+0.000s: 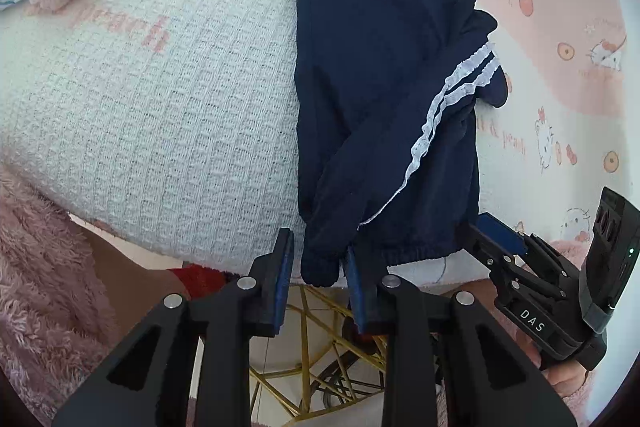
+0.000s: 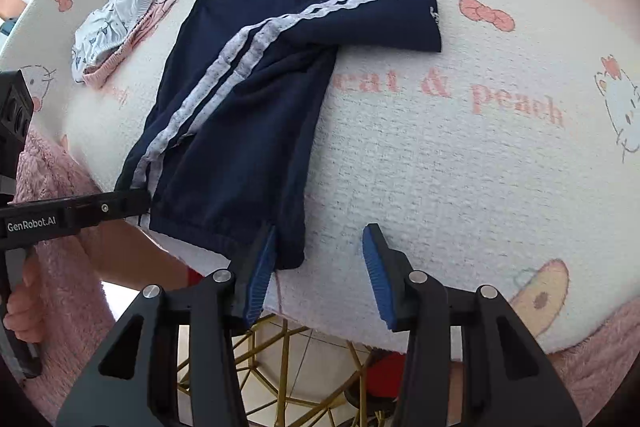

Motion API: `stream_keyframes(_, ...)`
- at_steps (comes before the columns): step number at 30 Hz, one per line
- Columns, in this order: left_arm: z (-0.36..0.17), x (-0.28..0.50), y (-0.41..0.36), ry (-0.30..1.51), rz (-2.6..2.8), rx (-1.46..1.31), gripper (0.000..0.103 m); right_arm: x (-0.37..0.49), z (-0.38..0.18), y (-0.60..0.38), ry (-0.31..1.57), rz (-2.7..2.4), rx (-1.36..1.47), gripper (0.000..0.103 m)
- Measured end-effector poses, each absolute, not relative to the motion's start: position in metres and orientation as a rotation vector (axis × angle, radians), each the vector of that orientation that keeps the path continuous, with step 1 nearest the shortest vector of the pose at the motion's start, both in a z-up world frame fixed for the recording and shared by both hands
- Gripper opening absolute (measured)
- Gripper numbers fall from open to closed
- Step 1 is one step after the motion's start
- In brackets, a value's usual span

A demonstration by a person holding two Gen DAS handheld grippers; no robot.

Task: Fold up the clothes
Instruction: 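Open both grippers and withdraw from the folded shorts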

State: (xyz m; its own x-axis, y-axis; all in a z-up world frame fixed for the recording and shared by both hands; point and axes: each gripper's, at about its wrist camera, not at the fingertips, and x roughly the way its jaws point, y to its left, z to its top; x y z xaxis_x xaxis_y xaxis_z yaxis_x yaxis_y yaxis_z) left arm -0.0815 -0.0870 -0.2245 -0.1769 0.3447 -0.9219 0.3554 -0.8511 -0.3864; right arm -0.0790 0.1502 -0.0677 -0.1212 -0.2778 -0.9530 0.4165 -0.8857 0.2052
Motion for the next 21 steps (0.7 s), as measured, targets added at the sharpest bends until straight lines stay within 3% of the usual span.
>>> stream_keyframes(10, -0.187, -0.082, -0.097, 0.731, -2.394, 1.814, 0.028, -0.081, -0.037, 0.174, -0.099, -2.111, 1.545, 0.047)
stream_keyframes(13, -0.186, -0.095, -0.091, 0.736, -2.454, 1.834, 0.028, -0.083, -0.05, 0.159, -0.002, -2.082, 1.619, 0.047)
stream_keyframes(16, -0.198, -0.104, -0.08, 0.607, -2.387, 1.928, 0.028, -0.08, -0.059, 0.164, 0.104, -2.079, 1.673, 0.046)
stream_keyframes(21, -0.179, -0.124, -0.066, 0.528, -2.505, 1.901, 0.028, -0.096, -0.022, 0.202, -0.126, -2.161, 1.579, 0.047)
